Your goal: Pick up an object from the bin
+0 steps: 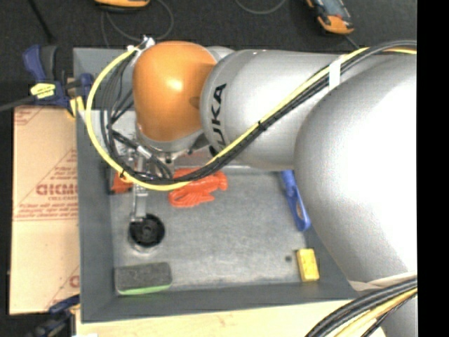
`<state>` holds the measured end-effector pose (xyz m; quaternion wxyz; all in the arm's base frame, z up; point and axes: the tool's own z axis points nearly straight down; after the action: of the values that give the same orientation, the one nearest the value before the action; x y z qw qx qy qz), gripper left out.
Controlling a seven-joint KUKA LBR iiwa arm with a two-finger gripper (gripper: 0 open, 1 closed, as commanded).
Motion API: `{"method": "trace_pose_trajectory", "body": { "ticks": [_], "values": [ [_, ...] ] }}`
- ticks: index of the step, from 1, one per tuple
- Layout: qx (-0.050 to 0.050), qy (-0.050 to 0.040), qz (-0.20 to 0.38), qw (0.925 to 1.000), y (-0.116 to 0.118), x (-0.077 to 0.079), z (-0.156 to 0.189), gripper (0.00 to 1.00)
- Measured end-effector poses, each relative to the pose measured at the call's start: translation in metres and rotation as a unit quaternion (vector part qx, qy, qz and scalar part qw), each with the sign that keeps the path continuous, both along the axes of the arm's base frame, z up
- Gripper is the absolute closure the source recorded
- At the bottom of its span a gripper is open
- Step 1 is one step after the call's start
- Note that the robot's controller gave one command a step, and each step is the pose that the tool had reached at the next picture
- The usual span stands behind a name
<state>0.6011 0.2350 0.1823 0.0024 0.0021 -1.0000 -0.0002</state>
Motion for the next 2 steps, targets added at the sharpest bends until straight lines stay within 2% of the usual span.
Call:
{"method": "trace_pose_trajectory", "body": {
  "ticks": [1, 2],
  "values": [
    [0.001, -0.0039, -0.002, 1.0, -0.0011, 0.0018, 0.0053, 0.0],
    [0.001, -0.0039, -0.001, 1.0, -0.0016, 0.0014, 0.0047, 0.0]
  ]
}}
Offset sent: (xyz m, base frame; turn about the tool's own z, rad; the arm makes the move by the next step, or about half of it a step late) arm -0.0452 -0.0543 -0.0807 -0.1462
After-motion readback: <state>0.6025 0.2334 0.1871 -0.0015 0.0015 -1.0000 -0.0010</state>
